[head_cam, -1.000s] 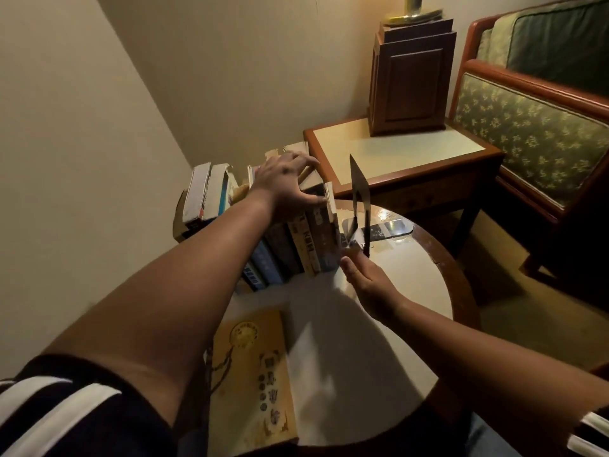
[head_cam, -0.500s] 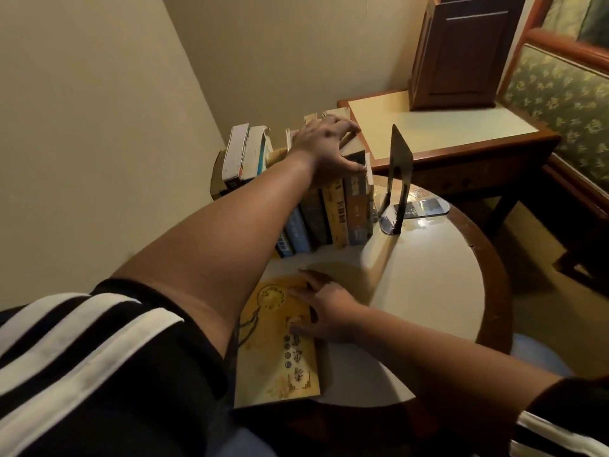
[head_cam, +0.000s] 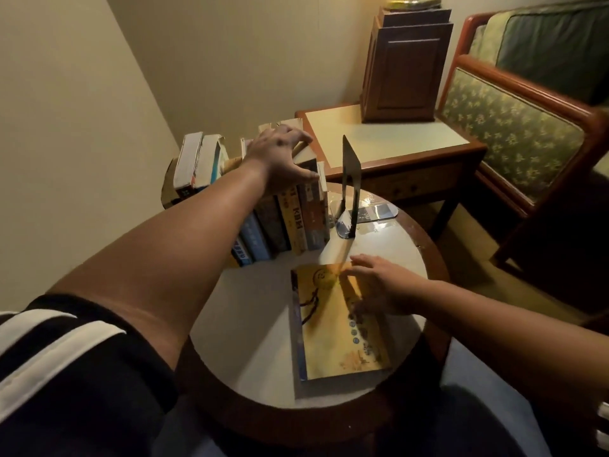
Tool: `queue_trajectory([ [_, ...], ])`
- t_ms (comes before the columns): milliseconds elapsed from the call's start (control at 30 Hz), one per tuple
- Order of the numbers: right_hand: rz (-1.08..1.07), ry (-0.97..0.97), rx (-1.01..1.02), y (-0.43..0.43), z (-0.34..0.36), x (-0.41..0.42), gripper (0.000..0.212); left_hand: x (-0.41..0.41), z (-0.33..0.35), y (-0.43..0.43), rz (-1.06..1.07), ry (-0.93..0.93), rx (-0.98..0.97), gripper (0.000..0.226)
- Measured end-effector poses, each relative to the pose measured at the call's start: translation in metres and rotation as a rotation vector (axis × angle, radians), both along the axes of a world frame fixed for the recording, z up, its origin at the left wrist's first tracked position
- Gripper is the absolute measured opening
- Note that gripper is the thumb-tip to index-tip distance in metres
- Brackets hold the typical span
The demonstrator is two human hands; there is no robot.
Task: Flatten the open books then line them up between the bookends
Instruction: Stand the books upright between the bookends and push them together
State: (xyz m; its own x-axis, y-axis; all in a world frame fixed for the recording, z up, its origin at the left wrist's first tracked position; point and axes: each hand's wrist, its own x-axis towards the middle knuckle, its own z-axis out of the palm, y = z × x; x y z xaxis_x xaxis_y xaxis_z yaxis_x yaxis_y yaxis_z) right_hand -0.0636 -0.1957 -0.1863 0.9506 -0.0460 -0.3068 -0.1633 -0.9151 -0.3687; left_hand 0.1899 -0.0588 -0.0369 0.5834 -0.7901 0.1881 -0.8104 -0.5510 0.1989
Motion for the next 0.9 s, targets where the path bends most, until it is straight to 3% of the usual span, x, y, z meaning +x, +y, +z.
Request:
queue_trajectory([
  [267, -0.289, 0.189, -0.12, -0.071, 0.031, -0.024, 0.076, -0.004, 0.002, 0.001, 0.0, -0.003, -0.012, 0.075],
  [533, -0.382, 0.267, 0.077, -0.051, 0.047, 0.004, 0.071, -0.006, 0.002, 0.001, 0.007, -0.008, -0.003, 0.074],
  [633, -0.42, 0.195, 0.121, -0.025, 0.039, 0.032, 0.069, -0.006, 0.002, 0.002, 0.008, -0.002, -0.008, 0.075],
  [800, -0.368, 0.199, -0.202, -0.001, 0.016, 0.06, 0.08, -0.005, 0.001, 0.002, 0.002, -0.002, -0.019, 0.075],
  [900, -0.376, 0.234, -0.261, -0.008, -0.002, 0.073, 0.09, -0.004, 0.0, 0.002, -0.005, 0.003, -0.029, 0.075],
])
